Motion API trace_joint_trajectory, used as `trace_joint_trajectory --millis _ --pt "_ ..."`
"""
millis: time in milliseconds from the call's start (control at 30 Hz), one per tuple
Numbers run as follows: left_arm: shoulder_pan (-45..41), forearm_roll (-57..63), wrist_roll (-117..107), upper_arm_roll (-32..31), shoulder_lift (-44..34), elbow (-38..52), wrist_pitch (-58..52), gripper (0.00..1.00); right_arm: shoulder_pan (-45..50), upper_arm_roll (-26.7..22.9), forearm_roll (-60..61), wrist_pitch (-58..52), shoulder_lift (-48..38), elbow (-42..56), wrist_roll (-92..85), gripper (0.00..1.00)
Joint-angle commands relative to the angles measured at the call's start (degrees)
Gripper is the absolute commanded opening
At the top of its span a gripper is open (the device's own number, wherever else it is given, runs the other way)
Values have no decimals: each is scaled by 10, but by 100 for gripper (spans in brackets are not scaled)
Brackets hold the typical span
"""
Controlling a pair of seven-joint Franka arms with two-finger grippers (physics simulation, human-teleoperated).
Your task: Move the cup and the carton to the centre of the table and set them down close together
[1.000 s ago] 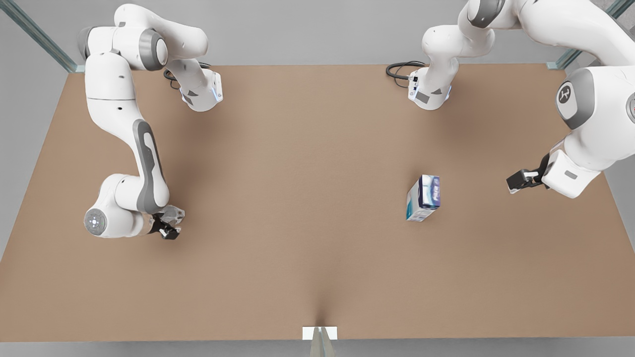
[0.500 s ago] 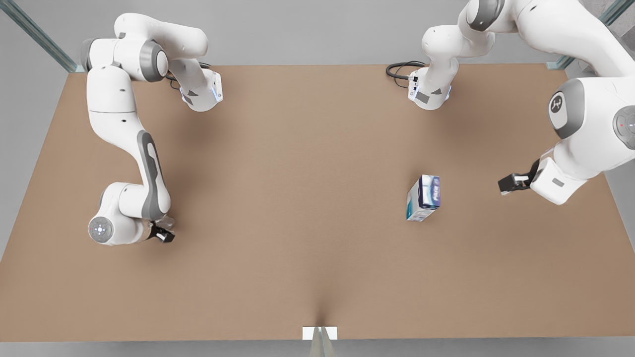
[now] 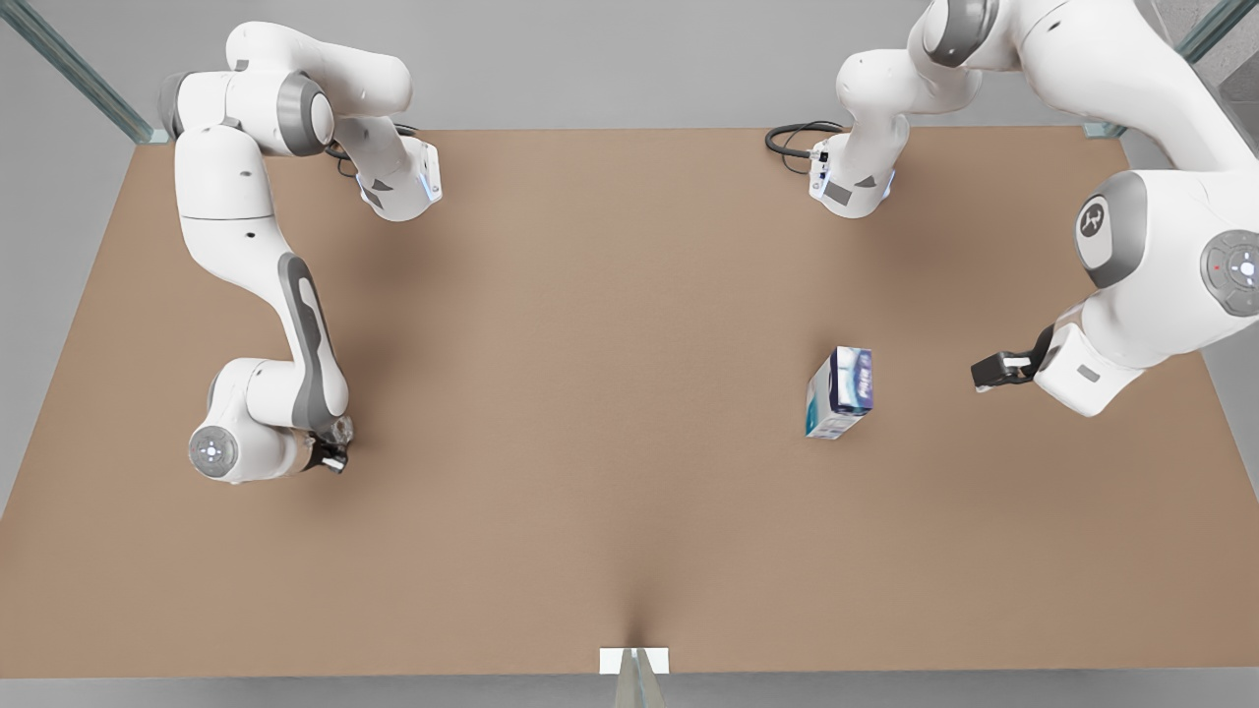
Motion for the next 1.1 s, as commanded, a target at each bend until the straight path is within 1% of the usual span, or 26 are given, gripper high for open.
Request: trace_joint_trajectory --millis 0,233,267,333,367,433,467,500,533,567,600,633,733,800,833,867,967,1033,1067 --pt "0 -1 0 0 0 0 0 100 -1 0 0 0 1 0 0 21" --pt "1 -1 1 0 2 -1 0 100 2 3 -1 4 -11 2 -3 21" --pt "1 -1 2 0 2 -1 0 100 1 10 -1 2 -20 3 -3 21" --pt "1 -1 2 0 3 -1 0 100 17 51 0 3 -31 31 -3 21" --pt "1 -1 3 0 3 -1 0 100 71 53 6 3 -28 65 -2 21" --pt "1 0 5 0 3 -1 0 100 176 52 8 5 24 173 7 21" --pt "1 0 6 0 3 -1 0 100 223 47 24 10 62 230 8 21" --pt "1 0 6 0 3 -1 0 100 268 46 28 39 109 291 8 21" --pt "1 0 6 0 3 -1 0 100 314 22 30 58 153 345 8 21" --pt "1 1 6 0 4 -2 0 100 345 7 36 84 188 379 9 21" --pt "1 1 6 0 5 -2 0 100 359 7 36 95 219 415 9 21" --pt "3 1 7 0 6 -2 0 100 364 8 36 108 239 430 9 21" --pt "3 2 7 0 6 -1 2 100 382 -11 37 125 272 456 8 21" --pt "1 3 9 0 6 0 4 100 382 -12 36 124 273 462 5 61" --pt "-1 3 25 0 6 1 5 100 382 -12 37 124 273 463 5 69" --pt "-1 3 36 -1 6 3 5 100 382 -13 36 125 273 463 5 72" --pt "0 5 73 -2 3 8 6 100 382 -13 37 130 273 463 5 75" --pt "-6 5 95 -4 0 7 6 100 382 -13 36 132 273 463 5 81" --pt "-20 6 88 -4 0 7 4 100 382 -13 36 134 273 463 5 83"
